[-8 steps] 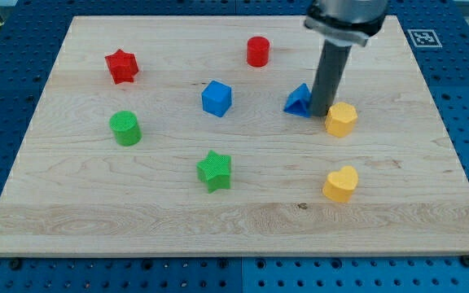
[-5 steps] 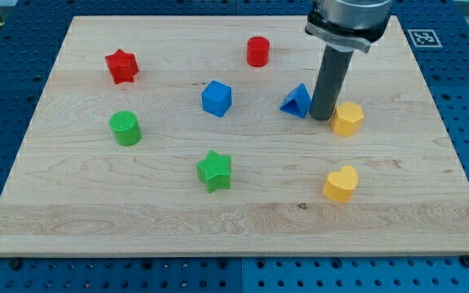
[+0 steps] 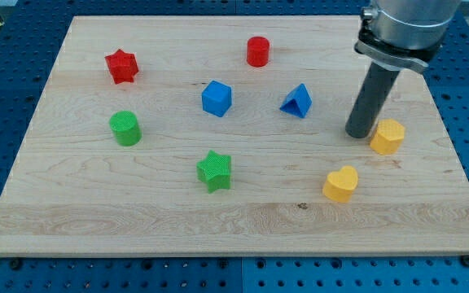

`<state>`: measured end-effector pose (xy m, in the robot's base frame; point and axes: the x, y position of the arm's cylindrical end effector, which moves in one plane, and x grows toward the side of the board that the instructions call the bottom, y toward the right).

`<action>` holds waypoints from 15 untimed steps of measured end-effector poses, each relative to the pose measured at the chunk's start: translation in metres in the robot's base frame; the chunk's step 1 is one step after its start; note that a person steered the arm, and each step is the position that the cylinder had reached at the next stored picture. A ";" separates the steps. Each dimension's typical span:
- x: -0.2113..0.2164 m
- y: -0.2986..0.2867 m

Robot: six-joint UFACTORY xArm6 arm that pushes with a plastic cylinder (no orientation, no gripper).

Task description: Slide the yellow hexagon towards the bottom right

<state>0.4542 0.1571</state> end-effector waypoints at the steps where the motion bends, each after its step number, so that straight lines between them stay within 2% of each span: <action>1: -0.032 -0.009; 2: -0.034 0.017; 4: -0.021 0.025; 6: 0.027 0.041; 7: 0.023 0.046; 8: 0.002 0.045; 9: 0.007 0.047; 11: 0.044 0.074; 15: 0.044 0.106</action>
<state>0.4984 0.2636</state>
